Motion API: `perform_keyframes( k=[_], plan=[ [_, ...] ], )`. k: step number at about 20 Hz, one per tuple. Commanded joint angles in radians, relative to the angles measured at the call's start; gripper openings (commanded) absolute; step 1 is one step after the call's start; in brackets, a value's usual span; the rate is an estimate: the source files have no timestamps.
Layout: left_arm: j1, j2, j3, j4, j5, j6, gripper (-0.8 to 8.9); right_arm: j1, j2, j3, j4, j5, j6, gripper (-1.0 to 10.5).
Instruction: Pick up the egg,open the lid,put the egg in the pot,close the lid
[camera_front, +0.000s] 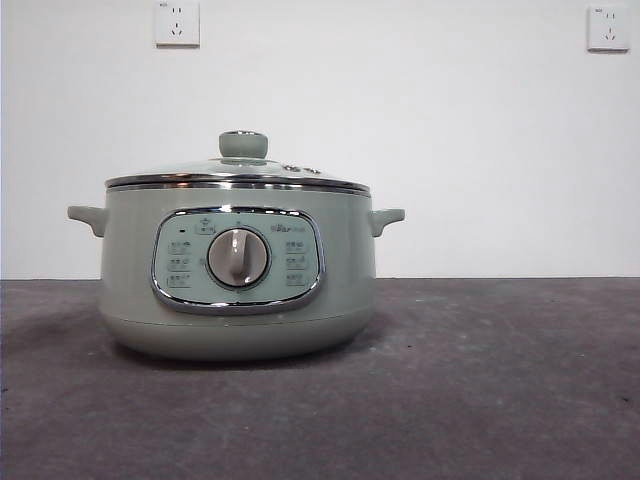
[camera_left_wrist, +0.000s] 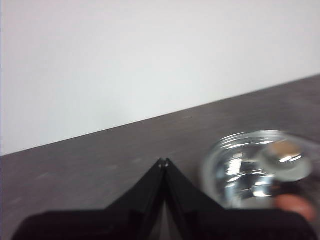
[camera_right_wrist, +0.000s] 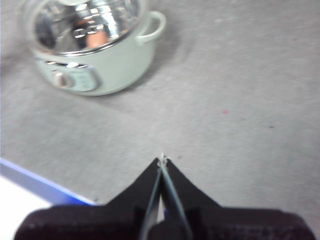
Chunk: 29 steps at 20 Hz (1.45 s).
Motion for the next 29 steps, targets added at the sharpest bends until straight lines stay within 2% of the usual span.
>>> perform_keyframes(
  k=[1, 5, 9, 13, 18, 29],
  plan=[
    [0.024, -0.127, -0.174, 0.038, -0.019, 0.013, -0.04, 0.000, 0.001, -0.008, 0.005, 0.009, 0.010, 0.0],
    [0.045, -0.336, -0.433, 0.053, -0.037, -0.003, -0.04, 0.000, 0.001, -0.008, 0.005, 0.010, 0.010, 0.0],
    [0.051, -0.476, -0.627, 0.053, -0.050, -0.071, -0.04, 0.000, 0.001, -0.008, 0.005, 0.010, 0.010, 0.0],
    [0.051, -0.587, -0.764, 0.053, -0.167, -0.182, -0.04, 0.000, 0.001, -0.008, 0.005, 0.010, 0.010, 0.0],
    [0.051, -0.638, -0.783, 0.067, -0.288, -0.208, -0.04, 0.000, 0.001, -0.008, 0.005, 0.010, 0.010, 0.0],
    [0.051, -0.607, -0.783, 0.067, -0.288, -0.208, -0.04, 0.000, 0.001, -0.008, 0.005, 0.010, 0.010, 0.0]
  ],
)
